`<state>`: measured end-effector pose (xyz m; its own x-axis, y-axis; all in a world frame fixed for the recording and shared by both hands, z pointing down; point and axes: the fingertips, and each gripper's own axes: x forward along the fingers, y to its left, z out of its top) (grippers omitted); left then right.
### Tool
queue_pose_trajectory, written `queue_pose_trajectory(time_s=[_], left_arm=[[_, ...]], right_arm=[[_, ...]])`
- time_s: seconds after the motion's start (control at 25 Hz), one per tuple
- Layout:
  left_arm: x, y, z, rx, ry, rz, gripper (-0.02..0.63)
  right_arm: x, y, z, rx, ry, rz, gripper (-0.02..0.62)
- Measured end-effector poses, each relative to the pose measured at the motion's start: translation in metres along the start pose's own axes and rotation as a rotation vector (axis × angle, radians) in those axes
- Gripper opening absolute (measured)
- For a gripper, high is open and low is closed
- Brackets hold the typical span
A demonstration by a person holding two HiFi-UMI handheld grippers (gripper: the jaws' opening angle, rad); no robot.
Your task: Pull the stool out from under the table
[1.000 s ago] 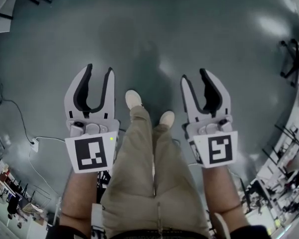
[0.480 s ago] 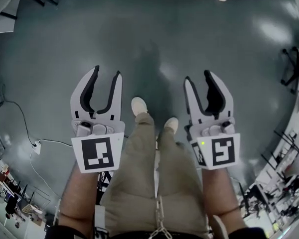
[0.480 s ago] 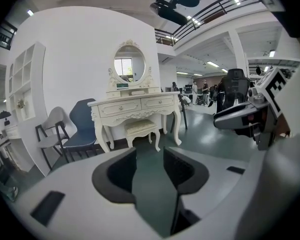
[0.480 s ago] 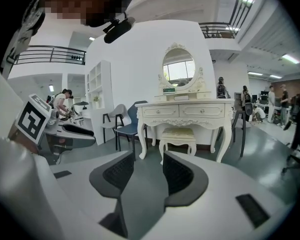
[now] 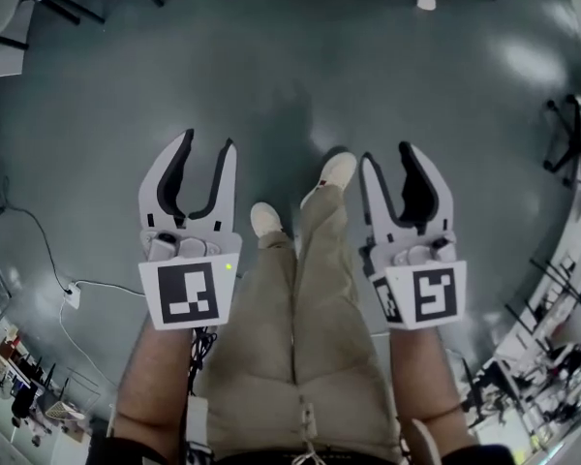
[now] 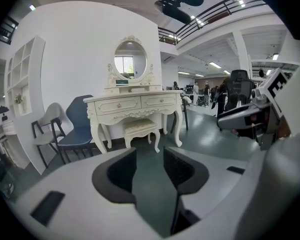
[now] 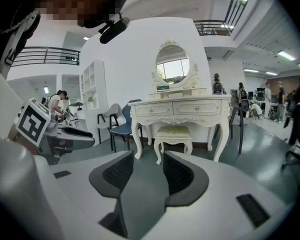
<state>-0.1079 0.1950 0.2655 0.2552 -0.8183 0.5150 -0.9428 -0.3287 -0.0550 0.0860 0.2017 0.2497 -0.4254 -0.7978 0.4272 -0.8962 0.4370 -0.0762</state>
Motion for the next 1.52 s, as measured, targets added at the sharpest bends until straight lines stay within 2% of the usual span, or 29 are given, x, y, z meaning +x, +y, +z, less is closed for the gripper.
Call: queue_pose_trajectory(time_s=[0.2, 0.72, 1.2, 1.52], left_arm=[[0.021, -0.001, 0.018, 0.018, -0.01, 0.002, 0.153], [0.076, -0.005, 0.063, -0.004, -0.004, 0.043, 0.153], [0.119, 0.0, 0.099, -0.021, -0.003, 0.117, 0.153], [0.133, 0.002, 0.087, -0.027, 0.033, 0.111, 0.153]], right_arm=[[0.019, -0.01, 0.01, -0.016, 0.002, 0.036, 0.167], [0.059, -0.066, 0.038, -0.041, 0.036, 0.097, 0.167], [0.102, -0.115, 0.068, -0.06, 0.029, 0.161, 0.167], [0.116, -0.119, 0.057, -0.045, 0.053, 0.175, 0.167]])
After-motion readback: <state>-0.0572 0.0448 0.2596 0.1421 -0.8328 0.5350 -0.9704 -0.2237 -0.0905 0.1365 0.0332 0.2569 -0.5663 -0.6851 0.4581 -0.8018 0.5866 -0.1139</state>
